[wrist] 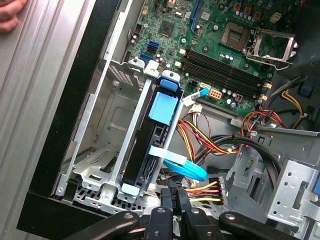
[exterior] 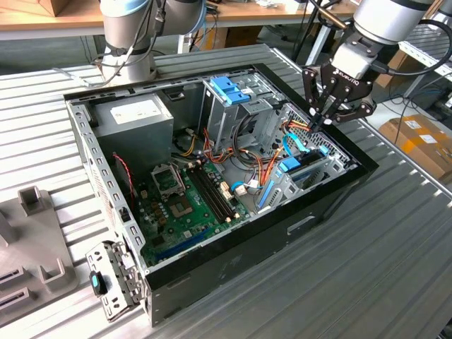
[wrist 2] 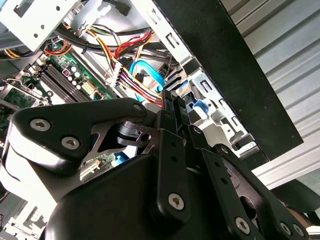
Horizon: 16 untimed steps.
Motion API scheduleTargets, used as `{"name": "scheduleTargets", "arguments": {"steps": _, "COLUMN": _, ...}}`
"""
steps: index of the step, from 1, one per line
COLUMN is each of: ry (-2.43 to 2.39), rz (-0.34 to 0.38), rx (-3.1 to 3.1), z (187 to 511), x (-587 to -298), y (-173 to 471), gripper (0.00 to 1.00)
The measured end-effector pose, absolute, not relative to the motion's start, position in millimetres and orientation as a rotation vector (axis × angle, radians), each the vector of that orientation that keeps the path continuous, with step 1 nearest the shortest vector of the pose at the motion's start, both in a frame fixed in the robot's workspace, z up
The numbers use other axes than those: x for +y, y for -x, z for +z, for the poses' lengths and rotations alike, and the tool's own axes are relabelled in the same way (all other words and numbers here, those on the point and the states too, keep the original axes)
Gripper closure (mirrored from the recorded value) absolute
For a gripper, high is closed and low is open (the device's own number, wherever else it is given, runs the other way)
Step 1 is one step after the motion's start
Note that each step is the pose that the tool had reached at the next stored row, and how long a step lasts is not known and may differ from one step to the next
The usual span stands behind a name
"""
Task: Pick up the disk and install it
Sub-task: 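Insert the second disk wire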
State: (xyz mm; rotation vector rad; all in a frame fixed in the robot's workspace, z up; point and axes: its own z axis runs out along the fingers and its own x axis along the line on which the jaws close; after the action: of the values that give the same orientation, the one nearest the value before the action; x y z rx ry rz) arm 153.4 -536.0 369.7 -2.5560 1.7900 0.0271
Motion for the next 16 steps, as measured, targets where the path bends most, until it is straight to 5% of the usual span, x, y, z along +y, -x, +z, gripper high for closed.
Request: {"name": "scheduleTargets", "arguments": {"steps": 16, "ry": 2.481, "rz": 0.026, "rx": 1.891, "z": 369.7, "x": -536.1, "y": -153.4, "gripper": 0.84}}
